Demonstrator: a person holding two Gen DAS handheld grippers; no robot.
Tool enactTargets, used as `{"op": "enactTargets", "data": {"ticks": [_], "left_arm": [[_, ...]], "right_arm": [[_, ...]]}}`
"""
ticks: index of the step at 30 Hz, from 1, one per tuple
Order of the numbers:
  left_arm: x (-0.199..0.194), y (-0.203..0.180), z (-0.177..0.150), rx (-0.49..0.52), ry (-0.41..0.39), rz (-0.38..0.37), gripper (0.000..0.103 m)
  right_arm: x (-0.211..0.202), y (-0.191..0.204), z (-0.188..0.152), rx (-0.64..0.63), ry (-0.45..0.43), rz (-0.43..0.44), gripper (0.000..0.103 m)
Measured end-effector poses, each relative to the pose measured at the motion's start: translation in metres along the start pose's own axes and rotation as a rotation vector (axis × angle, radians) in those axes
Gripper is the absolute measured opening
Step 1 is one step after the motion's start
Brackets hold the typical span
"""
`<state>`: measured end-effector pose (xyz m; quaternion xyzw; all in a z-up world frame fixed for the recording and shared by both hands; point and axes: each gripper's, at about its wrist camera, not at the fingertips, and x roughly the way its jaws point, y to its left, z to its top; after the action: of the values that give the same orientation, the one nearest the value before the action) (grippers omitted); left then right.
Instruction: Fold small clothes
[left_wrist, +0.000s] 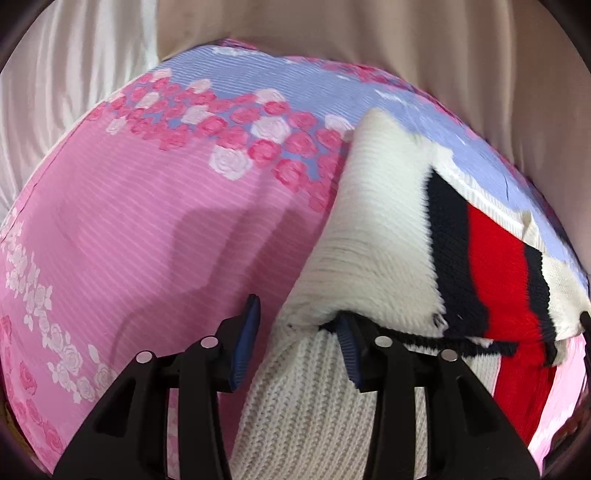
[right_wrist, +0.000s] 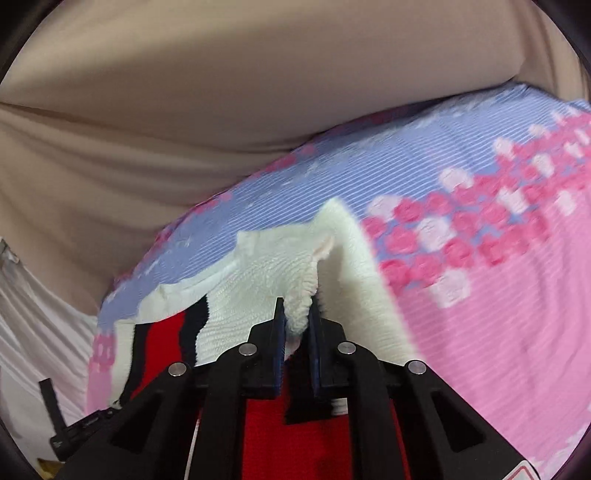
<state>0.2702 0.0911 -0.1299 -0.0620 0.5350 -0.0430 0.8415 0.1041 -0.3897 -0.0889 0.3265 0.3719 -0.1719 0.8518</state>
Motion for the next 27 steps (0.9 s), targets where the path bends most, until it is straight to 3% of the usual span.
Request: {"op": "enactTargets", "data": {"ticks": [2, 6, 9, 14, 18, 21, 25, 27], "left_arm": [[0.007, -0.007, -0.005, 0.02, 0.01, 0.017, 0.041], [0.007, -0.013, -0.007, 0.021, -0.003, 0.041, 0.04], [0.008, -0.013, -0.007, 0.026, -0.001, 0.05, 0.041], [-0.009, -0.008, -0.015, 0.021, 0.0, 0.017, 0.04], [-0.03, 0.0, -0.041, 0.028, 0.008, -0.012, 0.04], [-0.046, 0.009, -0.072, 0.012, 0.032, -0.051, 0.041], [-0.064, 0.019, -0.121, 0.004, 0.074, -0.046, 0.041], [-0.071, 0.026, -0.148, -0.007, 0.107, -0.049, 0.042]], "right_arm": [[0.024, -0.015, -0.006, 0.005, 0.086, -0.048, 0.01], [0.019, -0.011, -0.006, -0.035, 0.047, -0.042, 0.01], [0.034, -0.012, -0.008, -0.092, 0.103, -0.084, 0.01], [-0.021, -0.007, -0.011, -0.082, 0.038, -0.035, 0.02], [-0.068, -0.02, -0.047, -0.102, 0.053, -0.007, 0.029], [-0.097, -0.034, -0.087, -0.136, 0.105, -0.027, 0.034], [-0.132, -0.059, -0.141, -0.115, 0.177, -0.035, 0.046], [-0.143, -0.069, -0.165, -0.092, 0.215, -0.021, 0.047]]}}
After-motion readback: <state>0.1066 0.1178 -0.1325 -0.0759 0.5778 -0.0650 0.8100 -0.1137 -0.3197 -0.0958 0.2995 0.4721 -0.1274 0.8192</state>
